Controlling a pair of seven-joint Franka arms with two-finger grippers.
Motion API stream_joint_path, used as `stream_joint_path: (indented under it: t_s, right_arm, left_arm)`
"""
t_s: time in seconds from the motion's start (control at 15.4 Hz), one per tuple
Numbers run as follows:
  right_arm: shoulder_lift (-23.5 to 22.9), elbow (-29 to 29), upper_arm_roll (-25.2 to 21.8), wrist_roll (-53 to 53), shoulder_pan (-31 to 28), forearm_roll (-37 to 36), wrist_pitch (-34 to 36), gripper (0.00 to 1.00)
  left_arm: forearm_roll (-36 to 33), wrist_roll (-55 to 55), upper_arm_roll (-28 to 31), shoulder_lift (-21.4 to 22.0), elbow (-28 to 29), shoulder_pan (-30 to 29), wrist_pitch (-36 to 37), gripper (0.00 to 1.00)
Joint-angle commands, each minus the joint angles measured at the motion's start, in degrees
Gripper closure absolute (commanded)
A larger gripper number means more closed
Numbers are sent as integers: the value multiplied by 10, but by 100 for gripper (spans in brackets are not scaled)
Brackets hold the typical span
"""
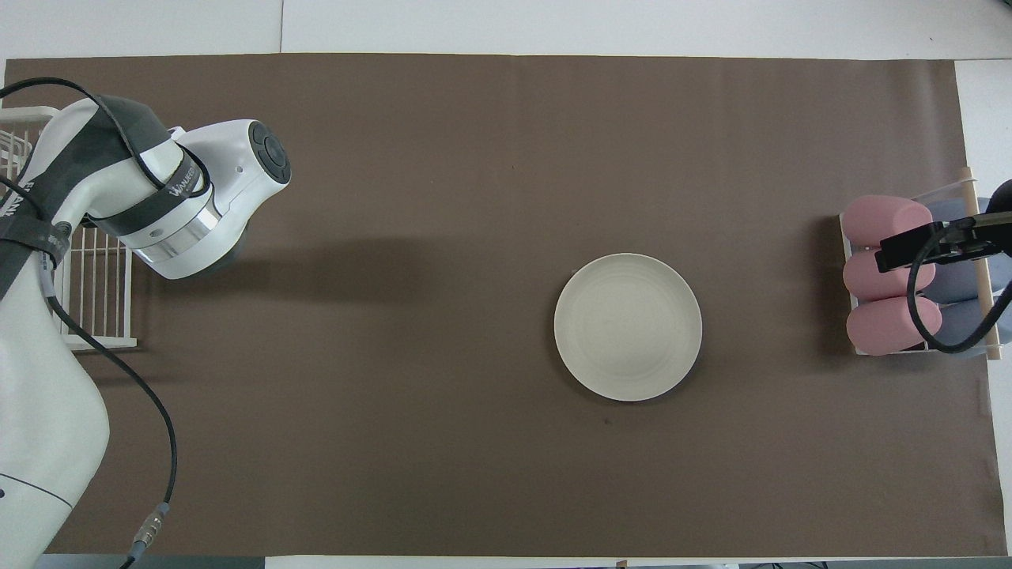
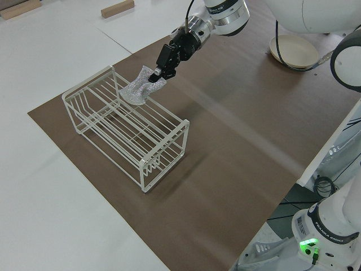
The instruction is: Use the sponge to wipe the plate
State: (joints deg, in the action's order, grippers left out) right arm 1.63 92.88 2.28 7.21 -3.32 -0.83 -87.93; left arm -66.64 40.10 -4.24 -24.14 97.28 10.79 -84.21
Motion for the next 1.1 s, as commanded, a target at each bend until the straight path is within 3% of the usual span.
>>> stream_joint_path:
  t_s: [0.0, 0.32, 0.39, 0.45, 0.52, 1.04]
  right_arm:
    - [-5, -9, 4, -14, 0, -18, 7, 0]
    - [-4, -9, 4, -13, 0, -18, 5, 0]
    - [-4, -9, 5, -13, 0, -18, 4, 0]
    - [-4, -9, 4, -12, 0, -18, 3, 0]
    - [-4, -9, 5, -12, 0, -18, 3, 0]
    - [-4, -8, 6, -12, 0, -18, 3, 0]
  left_arm:
    - [26, 15, -2, 4, 5, -6, -15, 100]
    - [30, 14, -3, 3, 4, -7, -22, 100]
    - [32, 14, -2, 4, 4, -7, -28, 73]
    - [32, 16, -2, 4, 4, -7, -29, 8]
    - [32, 16, -2, 4, 4, -6, -29, 0]
    - [32, 15, -2, 4, 3, -6, -29, 0]
